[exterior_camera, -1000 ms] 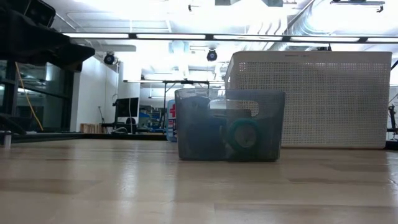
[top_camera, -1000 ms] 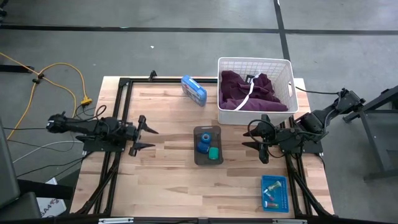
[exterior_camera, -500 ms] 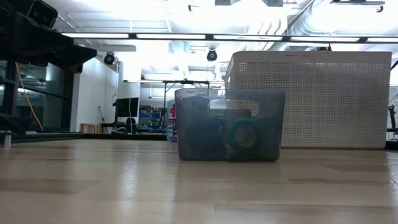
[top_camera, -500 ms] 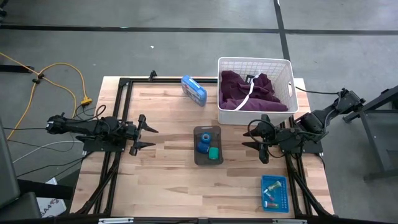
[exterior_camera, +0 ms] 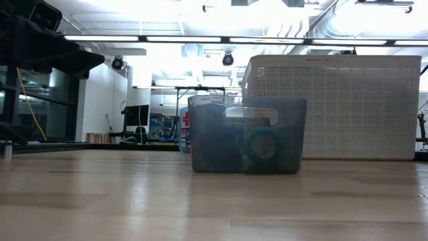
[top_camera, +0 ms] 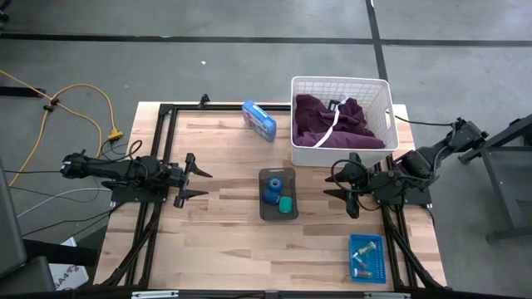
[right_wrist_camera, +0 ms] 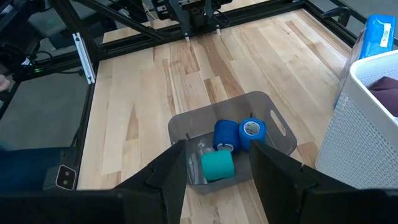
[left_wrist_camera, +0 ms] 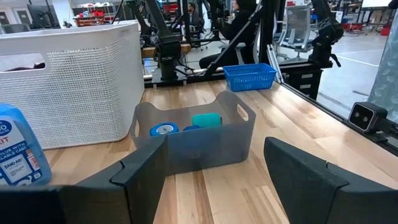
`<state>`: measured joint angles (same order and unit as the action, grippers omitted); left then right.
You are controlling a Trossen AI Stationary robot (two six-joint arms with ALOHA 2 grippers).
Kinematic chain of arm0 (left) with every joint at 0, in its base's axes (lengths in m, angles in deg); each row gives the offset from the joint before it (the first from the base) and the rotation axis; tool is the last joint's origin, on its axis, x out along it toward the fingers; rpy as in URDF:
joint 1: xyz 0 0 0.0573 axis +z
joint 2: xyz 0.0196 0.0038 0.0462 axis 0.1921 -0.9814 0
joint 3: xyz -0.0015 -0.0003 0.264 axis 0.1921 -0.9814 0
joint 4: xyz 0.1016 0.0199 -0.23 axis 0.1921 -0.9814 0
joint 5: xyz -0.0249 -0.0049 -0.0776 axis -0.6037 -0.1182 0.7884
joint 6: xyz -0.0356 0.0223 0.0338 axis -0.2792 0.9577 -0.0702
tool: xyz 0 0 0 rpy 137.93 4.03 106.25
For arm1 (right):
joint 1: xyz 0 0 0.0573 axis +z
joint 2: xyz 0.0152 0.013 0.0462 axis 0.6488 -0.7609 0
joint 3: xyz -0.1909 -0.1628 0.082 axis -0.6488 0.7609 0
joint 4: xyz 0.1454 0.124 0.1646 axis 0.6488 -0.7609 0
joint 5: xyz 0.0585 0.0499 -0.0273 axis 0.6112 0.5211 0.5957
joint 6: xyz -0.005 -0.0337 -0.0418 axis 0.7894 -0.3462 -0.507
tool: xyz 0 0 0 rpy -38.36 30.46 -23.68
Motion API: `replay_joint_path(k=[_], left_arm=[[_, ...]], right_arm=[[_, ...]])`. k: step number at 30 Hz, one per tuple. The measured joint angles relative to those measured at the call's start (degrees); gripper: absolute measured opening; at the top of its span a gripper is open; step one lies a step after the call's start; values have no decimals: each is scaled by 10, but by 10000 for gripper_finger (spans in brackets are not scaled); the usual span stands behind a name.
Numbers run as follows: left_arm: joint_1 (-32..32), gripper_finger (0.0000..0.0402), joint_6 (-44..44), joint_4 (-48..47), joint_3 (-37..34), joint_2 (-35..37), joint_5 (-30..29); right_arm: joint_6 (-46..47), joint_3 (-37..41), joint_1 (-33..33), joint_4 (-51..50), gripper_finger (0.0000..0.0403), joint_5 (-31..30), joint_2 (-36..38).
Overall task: Pick & Place Medicine items
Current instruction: Return to Home Position
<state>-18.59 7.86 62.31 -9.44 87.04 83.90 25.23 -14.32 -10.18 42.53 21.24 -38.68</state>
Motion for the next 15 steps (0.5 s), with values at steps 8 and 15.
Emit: replay_joint_path(k=[8, 15], left_arm=[[0, 258, -2, 3, 0, 0, -2], [0, 258, -2, 6, 0, 0, -3]], right_arm=[[0, 0, 0, 0, 160, 0, 0], [0, 0, 0, 0, 160, 0, 0]])
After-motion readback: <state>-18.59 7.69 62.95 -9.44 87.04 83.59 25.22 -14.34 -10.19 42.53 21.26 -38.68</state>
